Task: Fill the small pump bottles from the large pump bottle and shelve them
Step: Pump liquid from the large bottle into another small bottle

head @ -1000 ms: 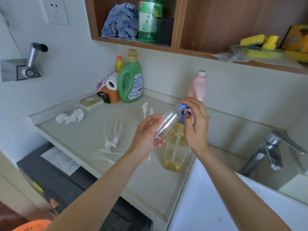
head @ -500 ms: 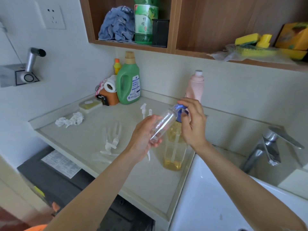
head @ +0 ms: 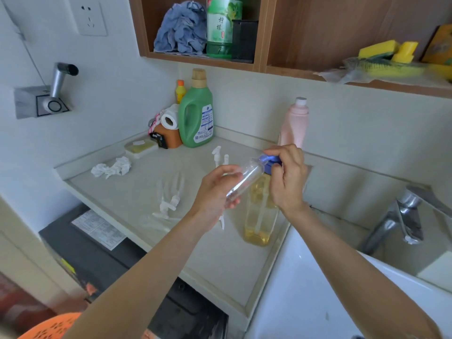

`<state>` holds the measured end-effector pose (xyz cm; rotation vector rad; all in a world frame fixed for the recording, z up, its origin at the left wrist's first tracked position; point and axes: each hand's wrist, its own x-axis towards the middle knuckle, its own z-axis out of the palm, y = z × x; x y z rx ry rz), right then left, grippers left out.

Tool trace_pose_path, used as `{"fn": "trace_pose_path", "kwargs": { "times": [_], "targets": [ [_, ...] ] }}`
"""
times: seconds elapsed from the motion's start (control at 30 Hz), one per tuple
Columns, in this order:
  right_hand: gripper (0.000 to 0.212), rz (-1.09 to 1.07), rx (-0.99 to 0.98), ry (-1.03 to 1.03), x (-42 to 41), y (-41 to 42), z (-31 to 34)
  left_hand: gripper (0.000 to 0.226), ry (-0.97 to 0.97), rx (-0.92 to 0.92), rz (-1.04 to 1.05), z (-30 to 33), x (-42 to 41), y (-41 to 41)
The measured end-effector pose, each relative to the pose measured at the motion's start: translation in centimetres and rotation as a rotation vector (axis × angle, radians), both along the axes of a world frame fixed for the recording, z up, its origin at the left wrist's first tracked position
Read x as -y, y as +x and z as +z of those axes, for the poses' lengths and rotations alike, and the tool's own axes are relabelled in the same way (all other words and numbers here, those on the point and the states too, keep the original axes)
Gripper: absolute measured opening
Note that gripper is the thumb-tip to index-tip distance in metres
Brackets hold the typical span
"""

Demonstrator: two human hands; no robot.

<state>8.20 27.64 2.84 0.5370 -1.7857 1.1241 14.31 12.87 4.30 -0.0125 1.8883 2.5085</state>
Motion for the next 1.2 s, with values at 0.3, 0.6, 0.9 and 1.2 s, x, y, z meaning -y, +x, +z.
{"fn": "trace_pose_path", "kwargs": {
  "times": [0.3, 0.6, 0.9, 1.2],
  "targets": [
    [0.042, 0.045, 0.097, 0.117, -1.4, 0.5, 3.2, 0.03, -0.141, -0.165, 0.037, 0.6, 0.5, 0.6],
    [0.038, -0.009, 0.042, 0.011, -0.6, 0.4, 0.9, 0.044, -0.239, -0.241, 0.136, -0.4, -0.2, 0.3],
    [0.04, -0.059, 0.049, 0.071, -0.1, 0.8, 0.4, 0.045, -0.281, -0.224, 0.163, -0.6, 0.3, -0.2],
    [0.037, 0.054, 0.049, 0.134, -1.4, 0.3, 2.7, 0.044, -0.27, -0.265, 0.205, -0.5, -0.3, -0.7]
  ]
}}
